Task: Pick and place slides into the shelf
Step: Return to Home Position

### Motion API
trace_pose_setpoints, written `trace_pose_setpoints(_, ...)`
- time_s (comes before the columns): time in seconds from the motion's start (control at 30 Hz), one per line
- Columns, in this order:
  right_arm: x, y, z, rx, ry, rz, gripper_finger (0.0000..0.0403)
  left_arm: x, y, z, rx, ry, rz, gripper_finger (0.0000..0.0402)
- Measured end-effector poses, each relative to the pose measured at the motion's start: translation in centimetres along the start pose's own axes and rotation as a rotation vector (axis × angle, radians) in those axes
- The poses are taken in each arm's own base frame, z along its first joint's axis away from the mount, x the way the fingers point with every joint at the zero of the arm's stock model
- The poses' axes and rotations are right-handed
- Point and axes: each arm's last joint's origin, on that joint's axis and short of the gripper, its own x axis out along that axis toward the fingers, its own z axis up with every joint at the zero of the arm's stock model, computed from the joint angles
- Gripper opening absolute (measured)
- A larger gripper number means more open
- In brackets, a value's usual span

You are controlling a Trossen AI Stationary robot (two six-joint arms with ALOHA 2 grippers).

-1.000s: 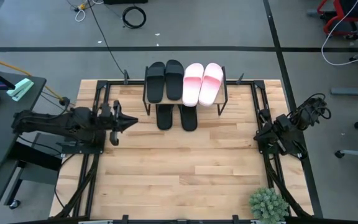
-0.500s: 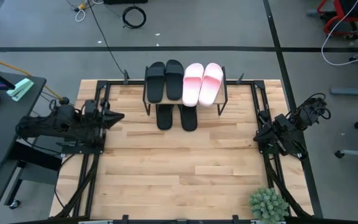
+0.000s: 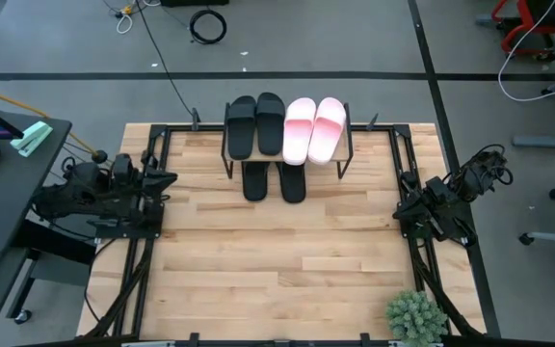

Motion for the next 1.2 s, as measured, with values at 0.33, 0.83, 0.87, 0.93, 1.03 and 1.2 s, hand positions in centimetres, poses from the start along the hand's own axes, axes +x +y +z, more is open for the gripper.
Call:
trace_pose_setpoints(0.33, 0.0, 0.0, 0.0, -0.003, 0.000, -0.001, 0.0014, 0.0, 0.1, -0.2, -0.028, 0.015, 0.018, 0.0023)
trace_pose_setpoints(0.83, 0.0, -0.1, 0.1, -0.062, -0.010, -0.027, 0.0014, 2.4, 1.2, -9.4, -0.026, -0.084, -0.055, 0.0029)
trace_pose_setpoints(0.87, 0.0, -0.1, 0.1, -0.064, -0.010, -0.027, 0.0014, 2.5, 1.2, -9.1, -0.022, -0.086, -0.052, 0.0027)
trace_pose_setpoints(0.93, 0.0, -0.1, 0.1, -0.079, -0.010, -0.027, 0.0014, 2.4, 1.1, -8.8, -0.023, -0.090, -0.053, 0.0024)
trace_pose_setpoints(1.03, 0.0, -0.1, 0.1, -0.093, -0.010, -0.027, 0.0014, 2.4, 1.1, -8.6, -0.020, -0.088, -0.060, 0.0024)
trace_pose_setpoints(1.2, 0.0, -0.1, 0.1, -0.095, -0.011, -0.027, 0.0013, 2.5, 1.3, -9.7, -0.033, 0.014, -0.040, 0.0033)
